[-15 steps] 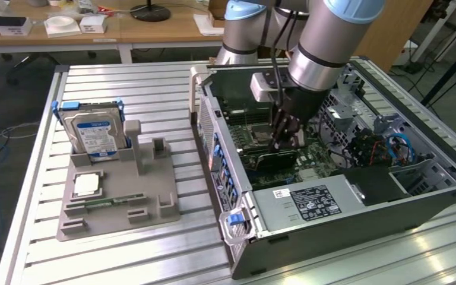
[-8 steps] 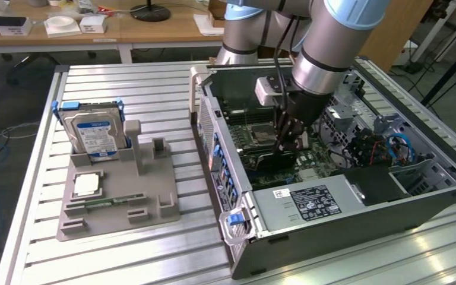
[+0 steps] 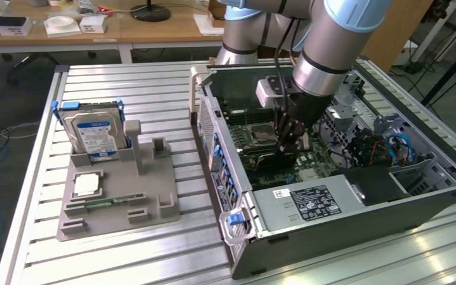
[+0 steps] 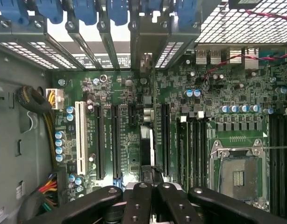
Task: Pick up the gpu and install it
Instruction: 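Press down on the gpu until it lock into place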
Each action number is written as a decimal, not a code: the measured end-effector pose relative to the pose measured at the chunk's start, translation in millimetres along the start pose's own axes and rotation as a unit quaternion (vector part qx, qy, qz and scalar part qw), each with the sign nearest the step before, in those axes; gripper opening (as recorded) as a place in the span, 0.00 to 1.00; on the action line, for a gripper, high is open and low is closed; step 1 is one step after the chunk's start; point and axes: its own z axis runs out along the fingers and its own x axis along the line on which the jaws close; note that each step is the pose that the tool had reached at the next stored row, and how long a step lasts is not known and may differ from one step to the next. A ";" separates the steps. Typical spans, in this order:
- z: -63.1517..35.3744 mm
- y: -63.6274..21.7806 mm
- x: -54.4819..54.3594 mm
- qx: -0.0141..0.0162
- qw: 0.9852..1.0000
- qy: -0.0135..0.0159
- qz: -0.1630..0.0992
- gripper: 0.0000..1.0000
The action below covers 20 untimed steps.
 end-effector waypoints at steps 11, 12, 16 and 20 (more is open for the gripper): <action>5.0 -0.4 0.0 0.000 1.000 0.002 0.000 0.11; 4.4 -0.3 0.2 0.000 1.000 0.002 0.000 0.11; -4.1 0.2 -0.5 0.001 1.000 -0.002 0.001 0.11; -20.7 1.1 -1.1 0.000 1.000 -0.001 0.001 0.11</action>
